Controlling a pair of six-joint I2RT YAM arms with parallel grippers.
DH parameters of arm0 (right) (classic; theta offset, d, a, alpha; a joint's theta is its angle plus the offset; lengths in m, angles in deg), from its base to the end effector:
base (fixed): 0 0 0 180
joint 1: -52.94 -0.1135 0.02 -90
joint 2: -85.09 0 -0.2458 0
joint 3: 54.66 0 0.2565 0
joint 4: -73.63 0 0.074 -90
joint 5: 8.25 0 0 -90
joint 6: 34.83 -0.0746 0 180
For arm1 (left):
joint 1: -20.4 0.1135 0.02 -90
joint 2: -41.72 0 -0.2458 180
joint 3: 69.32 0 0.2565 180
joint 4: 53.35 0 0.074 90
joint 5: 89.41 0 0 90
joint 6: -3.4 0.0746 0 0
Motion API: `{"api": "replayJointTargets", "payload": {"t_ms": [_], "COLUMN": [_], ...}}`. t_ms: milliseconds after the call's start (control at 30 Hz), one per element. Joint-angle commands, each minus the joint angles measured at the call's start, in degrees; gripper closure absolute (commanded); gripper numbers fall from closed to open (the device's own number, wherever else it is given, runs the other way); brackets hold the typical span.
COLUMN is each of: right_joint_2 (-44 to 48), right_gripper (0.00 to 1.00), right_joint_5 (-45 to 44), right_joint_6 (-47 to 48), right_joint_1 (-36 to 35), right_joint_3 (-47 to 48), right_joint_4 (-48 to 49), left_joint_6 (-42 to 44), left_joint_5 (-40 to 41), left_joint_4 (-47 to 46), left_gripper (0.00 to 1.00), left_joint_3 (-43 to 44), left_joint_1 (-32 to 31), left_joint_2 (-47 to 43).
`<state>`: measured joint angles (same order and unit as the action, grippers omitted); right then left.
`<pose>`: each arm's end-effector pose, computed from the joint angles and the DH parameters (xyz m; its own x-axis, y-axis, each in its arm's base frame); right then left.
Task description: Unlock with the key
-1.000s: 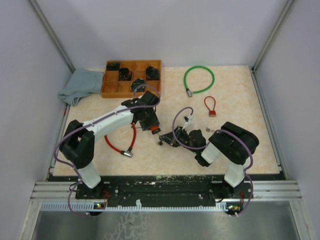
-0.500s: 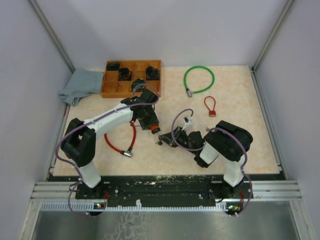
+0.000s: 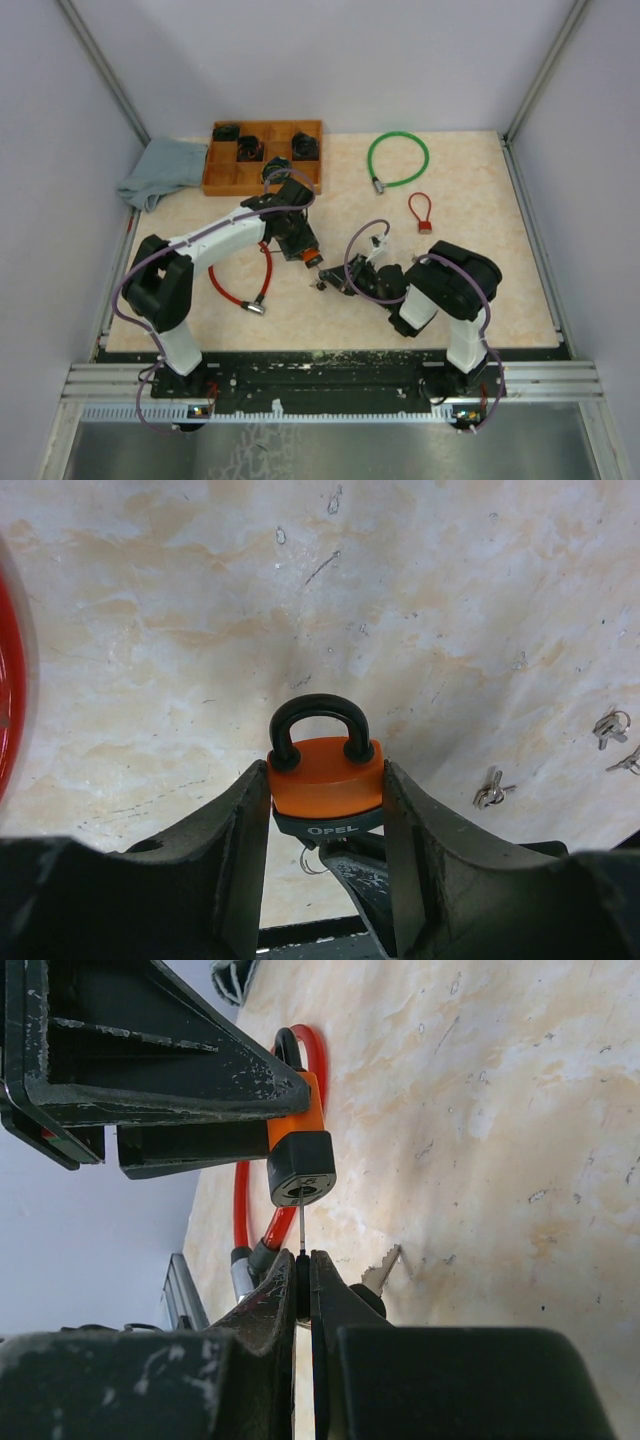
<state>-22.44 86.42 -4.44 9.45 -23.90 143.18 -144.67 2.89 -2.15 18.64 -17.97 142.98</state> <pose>0.2134 0.2108 0.0795 -0.6884 0.5320 -0.4930 -0.2980 0.4123 0.8609 0.3010 -0.2345 0.1615 -0.8892 -0.3776 -0.2584 -0.2797 0.8955 -0.3462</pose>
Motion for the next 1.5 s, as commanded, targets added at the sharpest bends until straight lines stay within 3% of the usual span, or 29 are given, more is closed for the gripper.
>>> {"api": "replayJointTargets", "payload": {"t_ms": [0,500,933,1167,1333,1467], "right_joint_2": [2.76,2.11,1.51,7.08,8.57,10.05], "right_gripper": [1.0,1.0,1.0,1.0,1.0,1.0], "right_joint_5": [-7.49,-3.29,-5.58,-7.8,-8.34,-7.75], "right_joint_6": [0.38,7.43,2.66,3.28,-0.47,-3.37], "right_joint_1": [0.59,0.59,1.54,0.51,0.33,0.24], "right_joint_3": [1.31,4.81,6.25,6.41,6.44,7.86], "right_joint_4": [15.81,13.66,15.65,5.78,1.78,-5.68], "left_joint_6": [0.25,1.98,0.63,0.04,-1.27,-2.47], "left_joint_5": [-4.9,-7.37,-9.21,-5.81,0.92,1.35], "left_joint_4": [8.27,8.53,5.08,5.28,6.26,4.48], "left_gripper": [1.0,1.0,1.0,1.0,1.0,1.0], "left_joint_3": [-0.27,0.49,-2.32,-3.1,-0.95,-2.1], "left_joint_1": [-0.13,-1.03,-1.89,-2.01,-4.33,-4.81], "left_joint_2": [-0.56,0.76,-2.23,-2.49,-3.77,-4.99]}}
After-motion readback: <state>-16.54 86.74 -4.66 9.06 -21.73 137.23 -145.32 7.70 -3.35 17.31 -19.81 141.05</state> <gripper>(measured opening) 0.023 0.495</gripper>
